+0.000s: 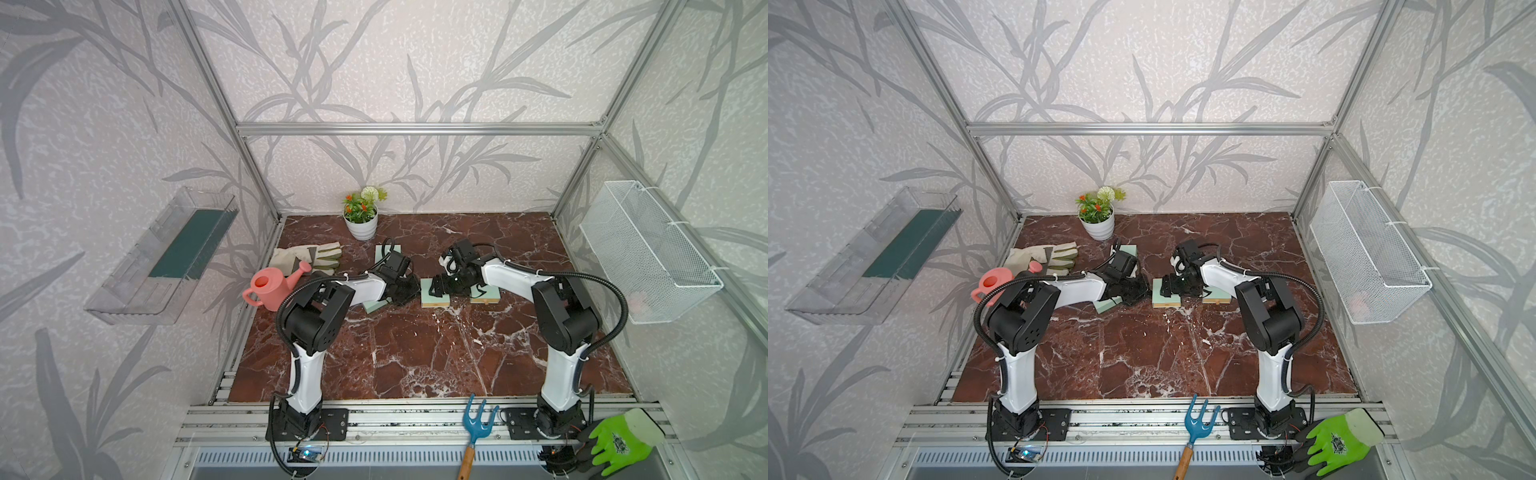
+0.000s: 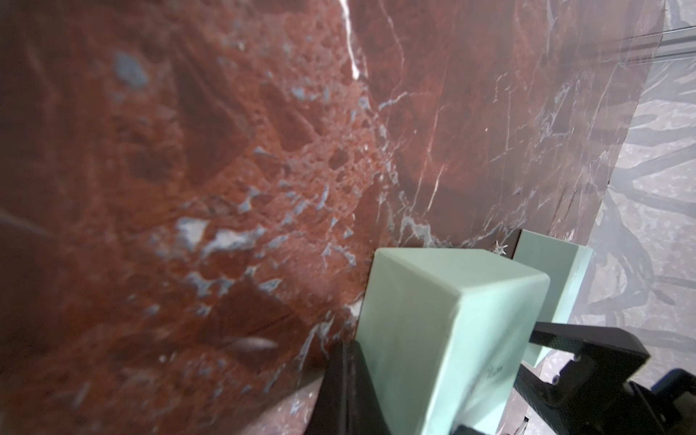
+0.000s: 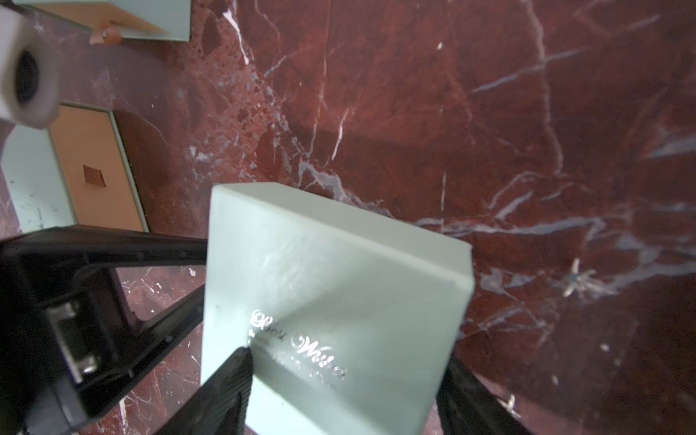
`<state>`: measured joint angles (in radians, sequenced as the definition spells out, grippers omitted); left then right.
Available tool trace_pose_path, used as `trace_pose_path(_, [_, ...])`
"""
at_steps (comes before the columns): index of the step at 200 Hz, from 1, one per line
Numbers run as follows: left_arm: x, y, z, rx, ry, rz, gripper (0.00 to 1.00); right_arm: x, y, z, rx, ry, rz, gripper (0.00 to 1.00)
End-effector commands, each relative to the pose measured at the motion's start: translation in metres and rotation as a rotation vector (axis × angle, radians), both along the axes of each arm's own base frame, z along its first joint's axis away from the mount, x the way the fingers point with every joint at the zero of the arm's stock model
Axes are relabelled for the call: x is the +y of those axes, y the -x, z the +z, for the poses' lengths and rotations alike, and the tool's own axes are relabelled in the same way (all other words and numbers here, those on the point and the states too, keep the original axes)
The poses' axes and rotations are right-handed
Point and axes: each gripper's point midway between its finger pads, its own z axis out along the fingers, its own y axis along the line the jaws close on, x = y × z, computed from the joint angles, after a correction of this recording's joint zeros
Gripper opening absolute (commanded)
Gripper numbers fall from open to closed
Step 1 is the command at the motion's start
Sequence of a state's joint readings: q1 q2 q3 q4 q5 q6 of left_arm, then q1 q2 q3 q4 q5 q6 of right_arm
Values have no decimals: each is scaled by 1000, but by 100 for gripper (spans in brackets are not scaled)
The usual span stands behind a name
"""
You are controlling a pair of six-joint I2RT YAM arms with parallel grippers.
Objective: Take out the earrings from the drawer-style jewelry box
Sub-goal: Move the jewelry box to the center of the board.
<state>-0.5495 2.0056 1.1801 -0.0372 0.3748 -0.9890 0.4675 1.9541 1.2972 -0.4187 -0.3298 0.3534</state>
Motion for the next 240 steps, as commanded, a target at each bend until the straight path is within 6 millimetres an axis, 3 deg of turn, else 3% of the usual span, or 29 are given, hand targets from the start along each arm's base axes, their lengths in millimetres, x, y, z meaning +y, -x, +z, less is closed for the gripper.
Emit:
trace_pose_path(1, [-11,1,-2,12,15,-42,0,3,0,6,-14,17,32,75])
trace_pose_path(138, [-16,-10,2,6,21,-27,0,-14,-8,4,-26,110,1,74])
trace_pose_path(240, [4,-14,44,-75,3,11,0,-35,-23,29,-113,217,-46,75])
